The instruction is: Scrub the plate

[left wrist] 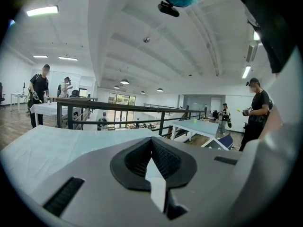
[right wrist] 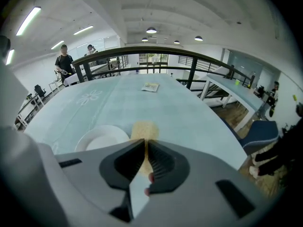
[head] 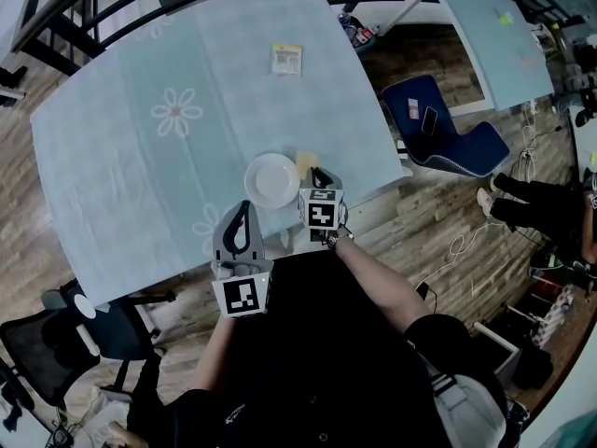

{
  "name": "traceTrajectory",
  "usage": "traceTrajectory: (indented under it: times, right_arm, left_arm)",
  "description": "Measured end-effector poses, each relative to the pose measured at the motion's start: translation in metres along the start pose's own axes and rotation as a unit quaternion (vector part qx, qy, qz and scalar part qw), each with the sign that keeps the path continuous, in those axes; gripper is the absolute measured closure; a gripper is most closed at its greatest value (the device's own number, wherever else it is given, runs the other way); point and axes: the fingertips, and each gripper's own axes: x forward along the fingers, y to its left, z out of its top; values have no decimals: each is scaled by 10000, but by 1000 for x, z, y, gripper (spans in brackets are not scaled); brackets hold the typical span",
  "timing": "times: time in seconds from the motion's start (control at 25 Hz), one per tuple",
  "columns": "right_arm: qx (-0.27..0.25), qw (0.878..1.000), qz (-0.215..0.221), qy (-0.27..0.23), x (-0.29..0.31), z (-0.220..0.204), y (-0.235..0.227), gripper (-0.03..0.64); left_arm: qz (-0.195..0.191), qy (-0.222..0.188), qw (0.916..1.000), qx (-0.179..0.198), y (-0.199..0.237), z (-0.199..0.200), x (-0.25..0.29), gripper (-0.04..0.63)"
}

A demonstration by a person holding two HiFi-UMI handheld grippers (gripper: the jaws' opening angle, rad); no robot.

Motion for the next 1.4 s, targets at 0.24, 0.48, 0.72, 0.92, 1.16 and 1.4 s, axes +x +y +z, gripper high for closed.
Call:
traceTrajectory:
  times: [0.24, 0.48, 0.72, 0.92, 1.16, 1.4]
  right_arm:
    - [36, 9992, 352, -174, -8, 8, 18, 588]
    - [-53, 9885, 1495, -212, -16, 7, 72, 588]
    - [-305, 9729, 2291, -56, -26, -3, 115, 588]
    - [-447, 9666, 2512, 235, -29, -18, 129, 588]
    - [-103, 9703, 2299, 750, -17, -39, 116, 588]
    - [-380, 9766, 2004, 686, -11, -42, 107, 588]
  left_arm:
    - [41, 20, 10000, 40, 1, -3, -5, 583]
    - [157, 18, 9999, 17, 3, -7, -14, 583]
    - [288, 15, 9996, -12, 9, -9, -20, 583]
    - [320, 5, 9995, -22, 8, -8, -22, 583]
    - [270, 35, 9996, 4, 5, -10, -20, 583]
    - [190, 76, 9998, 85, 3, -11, -18, 583]
